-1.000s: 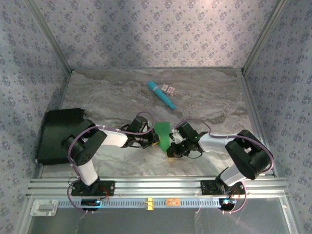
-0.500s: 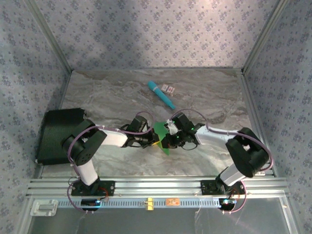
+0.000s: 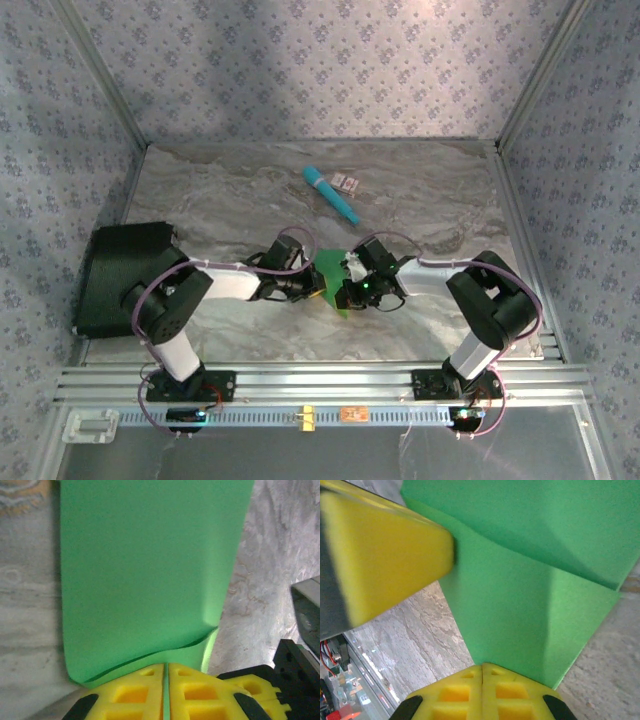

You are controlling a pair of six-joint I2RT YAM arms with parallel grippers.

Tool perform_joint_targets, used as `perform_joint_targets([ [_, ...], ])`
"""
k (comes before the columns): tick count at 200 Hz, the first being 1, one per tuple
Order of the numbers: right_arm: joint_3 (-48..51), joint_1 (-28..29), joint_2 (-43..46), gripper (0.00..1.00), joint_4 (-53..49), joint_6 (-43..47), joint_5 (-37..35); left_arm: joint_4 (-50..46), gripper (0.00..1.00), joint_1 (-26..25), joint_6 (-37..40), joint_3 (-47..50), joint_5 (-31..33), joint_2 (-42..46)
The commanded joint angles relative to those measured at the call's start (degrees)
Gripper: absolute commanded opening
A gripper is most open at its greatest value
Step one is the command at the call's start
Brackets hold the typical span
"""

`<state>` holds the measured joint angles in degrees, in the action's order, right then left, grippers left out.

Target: Fold a paper plane with a square sheet of paper (pick it up from the middle)

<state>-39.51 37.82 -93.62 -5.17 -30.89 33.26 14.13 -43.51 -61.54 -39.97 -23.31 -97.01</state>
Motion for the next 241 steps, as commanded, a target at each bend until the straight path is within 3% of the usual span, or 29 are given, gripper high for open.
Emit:
perform_joint_targets([
  [1,1.9,-0.4,-0.5,0.00,-3.5,-1.0,-3.4,-3.6,0.12,-1.9,1.9,-2.4,2.2,2.6],
  [37,2.3,-0.4,-0.4,0.00,-2.8,-1.4,-3.3,0.6,0.11,-2.3,-0.2,-2.0,0.1,-1.1],
  [60,2.8,-0.5,-0.3,0.00,-2.6,-1.7,-3.6,-2.3,0.09,-2.0,-0.5,-2.7,0.9,-3.3],
  [110,3.4,-0.5,-0.5,0.00,-2.9,-1.6,-3.7,1.1,0.09,3.0,0.9,1.2,-0.1,-4.4],
  [241,3.5,-0.5,-0.4,0.00,-2.7,-1.4,-3.1,-8.1,0.08,9.9,5.8,-0.7,1.2,-3.1],
])
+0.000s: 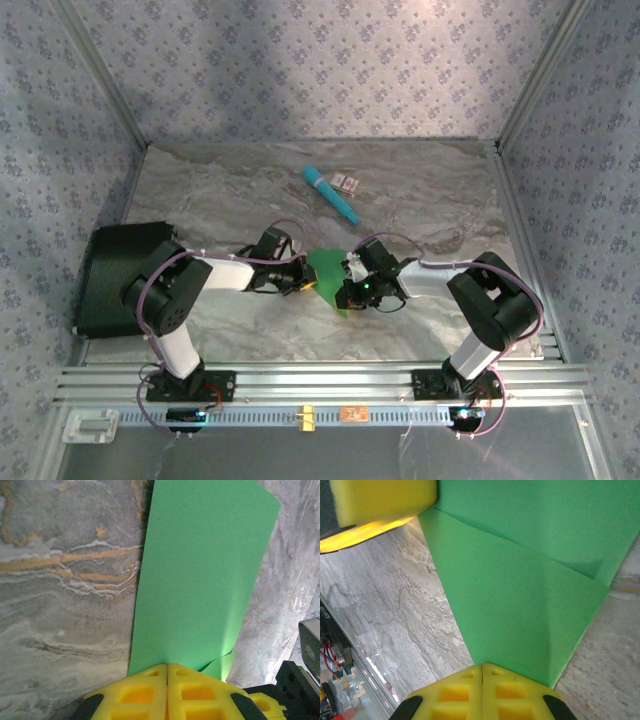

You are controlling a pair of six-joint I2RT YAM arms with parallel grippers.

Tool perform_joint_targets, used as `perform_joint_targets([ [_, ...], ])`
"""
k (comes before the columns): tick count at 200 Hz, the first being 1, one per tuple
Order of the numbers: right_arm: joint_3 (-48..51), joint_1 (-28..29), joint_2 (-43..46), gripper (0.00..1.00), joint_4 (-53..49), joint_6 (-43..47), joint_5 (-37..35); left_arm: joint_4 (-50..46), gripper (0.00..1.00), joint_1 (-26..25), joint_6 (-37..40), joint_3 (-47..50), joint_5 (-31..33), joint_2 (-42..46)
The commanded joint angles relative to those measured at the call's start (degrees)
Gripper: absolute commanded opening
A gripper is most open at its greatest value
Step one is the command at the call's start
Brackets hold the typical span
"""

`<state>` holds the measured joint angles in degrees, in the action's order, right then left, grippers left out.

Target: Fold a paper plane with a square sheet of paper (pick it up from the middle)

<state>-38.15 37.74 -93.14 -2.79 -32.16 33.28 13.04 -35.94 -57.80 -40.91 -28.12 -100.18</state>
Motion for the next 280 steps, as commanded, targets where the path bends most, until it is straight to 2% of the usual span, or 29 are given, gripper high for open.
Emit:
perform_joint_targets([
  [1,2.2,-0.4,-0.9,0.00,-5.1,-0.2,-3.1,-7.1,0.08,2.4,2.1,0.2,6.1,0.1],
  [69,2.2,-0.6,-0.6,0.00,-4.6,-0.2,-2.6,-10.5,0.09,3.4,3.7,-2.6,7.6,2.8],
  [115,2.0,-0.6,-0.6,0.00,-4.6,-0.2,-2.8,-5.4,0.10,3.0,2.4,-0.9,6.7,7.8],
  [138,2.0,-0.6,-0.6,0.00,-4.7,-0.2,-2.8,-4.2,0.12,0.9,3.6,-1.6,4.8,8.6],
  [179,1.9,-0.6,-0.6,0.00,-4.5,-0.3,-2.8,-4.1,0.11,-3.5,5.1,-3.7,2.4,4.2],
  [229,1.3,-0.6,1.7,0.00,-4.0,-0.1,-1.8,-6.7,0.09,-3.1,5.2,-3.0,4.4,-1.8],
  [280,-4.2,2.1,2.8,0.00,-3.3,1.1,-0.7,-10.5,0.08,-3.0,6.6,-1.9,6.3,-1.8],
])
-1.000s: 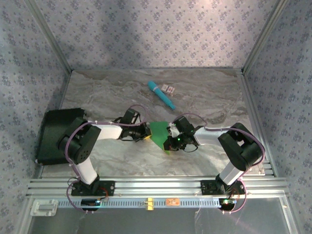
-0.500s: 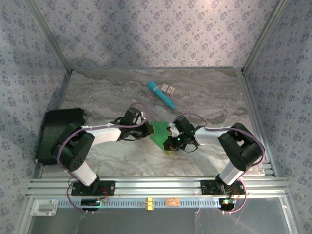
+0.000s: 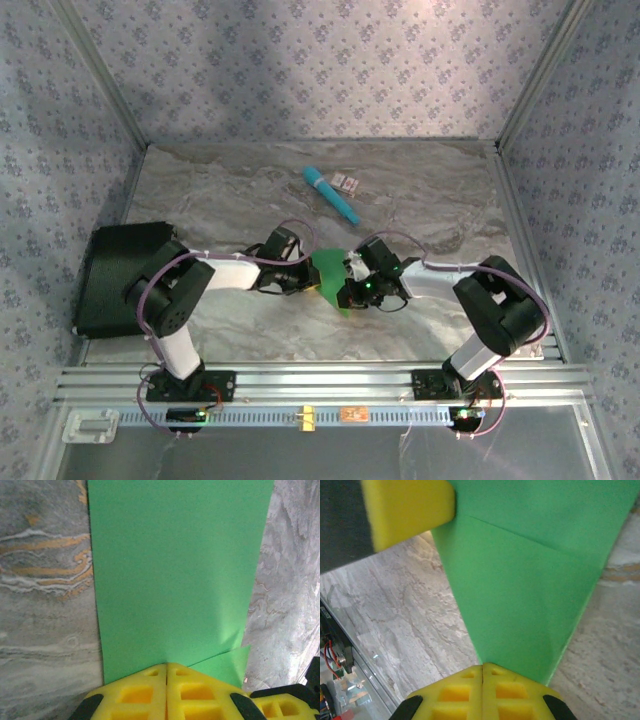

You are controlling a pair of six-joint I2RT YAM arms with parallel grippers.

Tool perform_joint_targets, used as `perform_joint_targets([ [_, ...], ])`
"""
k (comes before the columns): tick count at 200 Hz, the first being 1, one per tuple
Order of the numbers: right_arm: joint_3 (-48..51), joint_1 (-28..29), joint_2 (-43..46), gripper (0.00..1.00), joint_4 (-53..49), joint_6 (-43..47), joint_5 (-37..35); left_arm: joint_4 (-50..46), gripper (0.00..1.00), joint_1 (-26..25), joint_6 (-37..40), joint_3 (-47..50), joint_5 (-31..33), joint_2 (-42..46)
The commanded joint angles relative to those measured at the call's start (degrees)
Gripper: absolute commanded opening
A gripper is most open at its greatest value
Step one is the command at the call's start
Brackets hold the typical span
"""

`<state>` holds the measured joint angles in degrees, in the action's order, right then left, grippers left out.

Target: Fold a paper plane with a square sheet of paper (pick it up from the middle)

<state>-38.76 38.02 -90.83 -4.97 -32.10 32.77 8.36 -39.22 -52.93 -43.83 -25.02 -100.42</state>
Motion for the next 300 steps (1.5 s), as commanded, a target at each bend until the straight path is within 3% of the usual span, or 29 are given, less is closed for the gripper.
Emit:
perform_joint_targets([
  [1,-3.8,1.9,0.4,0.00,-1.2,1.0,-0.3,-5.8,0.08,0.3,1.8,1.0,3.2,-1.6],
  [67,-10.0,2.7,-10.4,0.00,-0.4,1.4,-4.3,-4.8,0.07,0.2,1.3,1.0,2.8,-1.6],
  [133,-5.9,2.0,-4.0,0.00,-2.8,0.7,-1.9,-4.4,0.07,0.3,1.2,1.2,2.7,-1.8],
  [211,-11.6,2.1,-10.7,0.00,0.8,-0.7,-2.7,-4.0,0.07,0.3,0.9,1.0,2.3,-2.3],
  [300,-2.0,1.4,-3.9,0.01,-4.9,2.6,-2.4,-4.2,0.06,0.9,0.8,1.3,2.7,-2.5],
])
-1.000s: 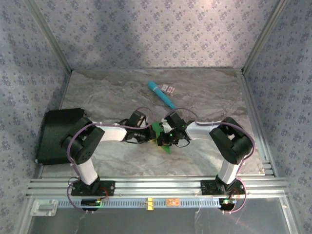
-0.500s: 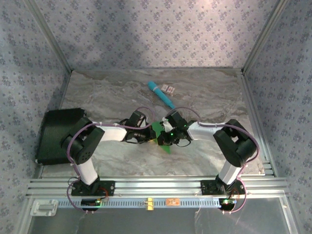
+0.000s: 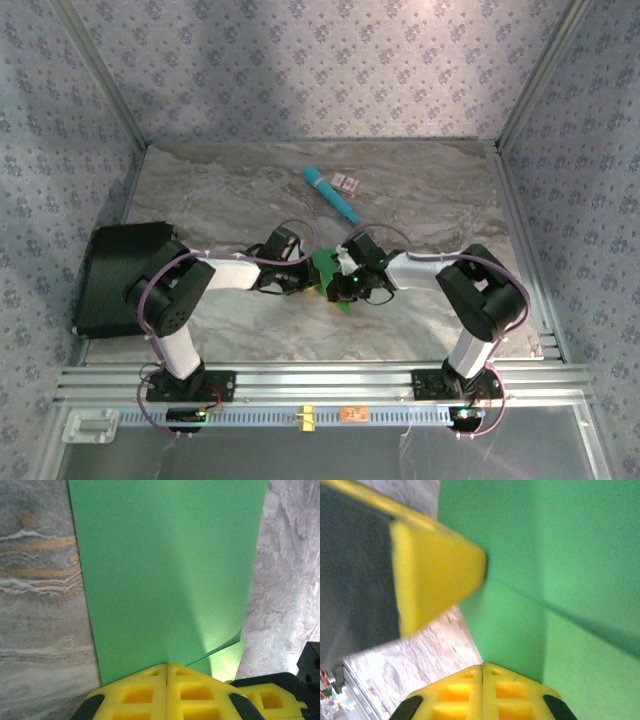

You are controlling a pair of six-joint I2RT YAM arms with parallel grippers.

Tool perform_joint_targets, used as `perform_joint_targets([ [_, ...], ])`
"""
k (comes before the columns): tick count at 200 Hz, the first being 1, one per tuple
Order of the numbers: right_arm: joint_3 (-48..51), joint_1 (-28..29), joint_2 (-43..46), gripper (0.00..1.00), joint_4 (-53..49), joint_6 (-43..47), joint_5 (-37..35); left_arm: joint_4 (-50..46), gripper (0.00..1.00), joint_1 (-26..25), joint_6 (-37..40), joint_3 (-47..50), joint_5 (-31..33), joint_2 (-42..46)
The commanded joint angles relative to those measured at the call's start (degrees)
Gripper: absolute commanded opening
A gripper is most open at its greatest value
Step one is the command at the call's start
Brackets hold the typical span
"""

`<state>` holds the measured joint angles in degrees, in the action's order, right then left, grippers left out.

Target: Fold a paper plane with a square sheet of paper (pick it up from the middle)

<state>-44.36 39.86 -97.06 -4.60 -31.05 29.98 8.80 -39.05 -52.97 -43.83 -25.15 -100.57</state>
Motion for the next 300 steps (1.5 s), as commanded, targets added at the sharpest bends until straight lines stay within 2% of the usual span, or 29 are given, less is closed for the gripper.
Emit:
perform_joint_targets([
  [1,3.8,-0.5,2.5,0.00,-5.3,1.6,0.4,-4.6,0.06,0.7,0.9,1.4,2.8,-2.3],
  [74,13.1,-2.1,8.6,0.01,-2.9,-0.9,0.6,-5.1,0.06,1.1,1.2,1.7,2.9,-2.0],
  [139,17.0,-2.5,13.8,0.01,-3.3,-3.1,-1.1,-5.2,0.06,1.2,1.1,1.8,3.1,-1.6],
  [190,13.2,-2.4,19.2,0.00,-4.1,-4.2,-2.1,-4.8,0.06,1.0,0.9,1.7,2.8,-1.7],
  [239,9.2,-2.5,11.8,0.00,1.0,-4.2,1.6,-5.6,0.06,0.7,1.2,0.8,2.8,-1.6],
  [283,11.0,-3.3,8.5,0.00,-2.0,-3.8,-1.3,-6.8,0.09,0.1,1.8,-1.4,2.0,1.6],
  [300,11.3,-3.2,8.1,0.00,-2.5,-4.1,-1.9,-9.9,0.14,-2.0,3.1,-3.4,5.4,5.5],
])
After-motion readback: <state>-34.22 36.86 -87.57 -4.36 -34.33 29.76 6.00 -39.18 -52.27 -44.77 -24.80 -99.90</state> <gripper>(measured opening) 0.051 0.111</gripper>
